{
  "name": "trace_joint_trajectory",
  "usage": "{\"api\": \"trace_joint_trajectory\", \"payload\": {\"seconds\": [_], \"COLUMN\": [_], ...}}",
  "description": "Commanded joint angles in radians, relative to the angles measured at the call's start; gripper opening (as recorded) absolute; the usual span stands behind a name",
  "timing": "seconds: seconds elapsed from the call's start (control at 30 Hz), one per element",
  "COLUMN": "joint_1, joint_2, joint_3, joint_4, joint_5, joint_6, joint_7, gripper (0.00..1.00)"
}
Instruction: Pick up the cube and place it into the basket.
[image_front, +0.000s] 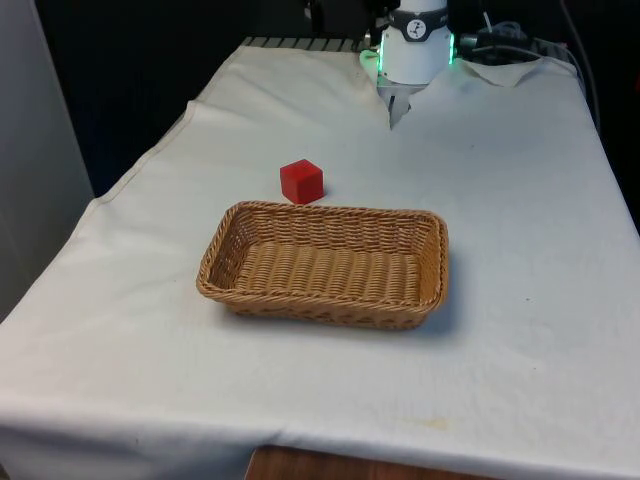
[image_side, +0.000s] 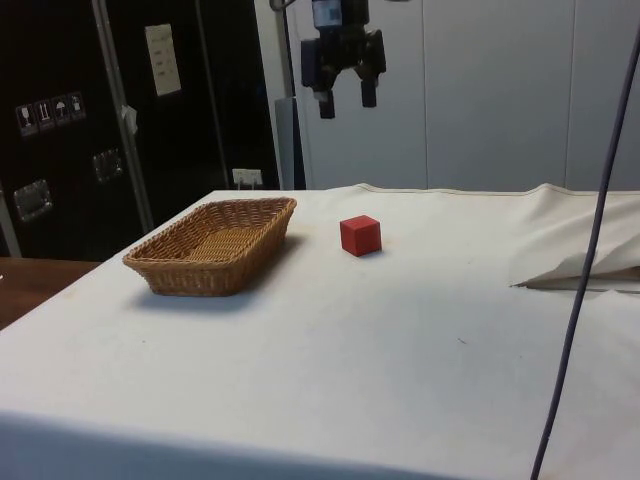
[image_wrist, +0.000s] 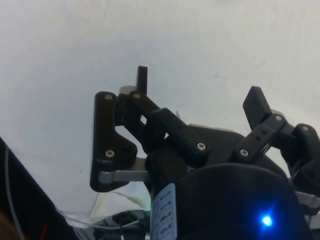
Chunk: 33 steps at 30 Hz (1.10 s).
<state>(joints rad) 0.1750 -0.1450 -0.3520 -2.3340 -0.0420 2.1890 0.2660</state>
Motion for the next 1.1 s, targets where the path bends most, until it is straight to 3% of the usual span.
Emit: {"api": "trace_joint_trajectory", "payload": {"seconds": [0.0, 0.57, 1.07], "joint_1": [-0.001, -0.007, -0.004], "joint_2": [0.005, 0.037, 0.042], "joint_3": [-0.008, -0.092, -0.102], "joint_4": [-0.001, 0.014, 0.017], "joint_5": [0.014, 0.027, 0.018], "joint_6": [0.009, 0.008, 0.009], "joint_7": [-0.014, -0.062, -0.056], "gripper": [1.00, 1.00, 1.00]}}
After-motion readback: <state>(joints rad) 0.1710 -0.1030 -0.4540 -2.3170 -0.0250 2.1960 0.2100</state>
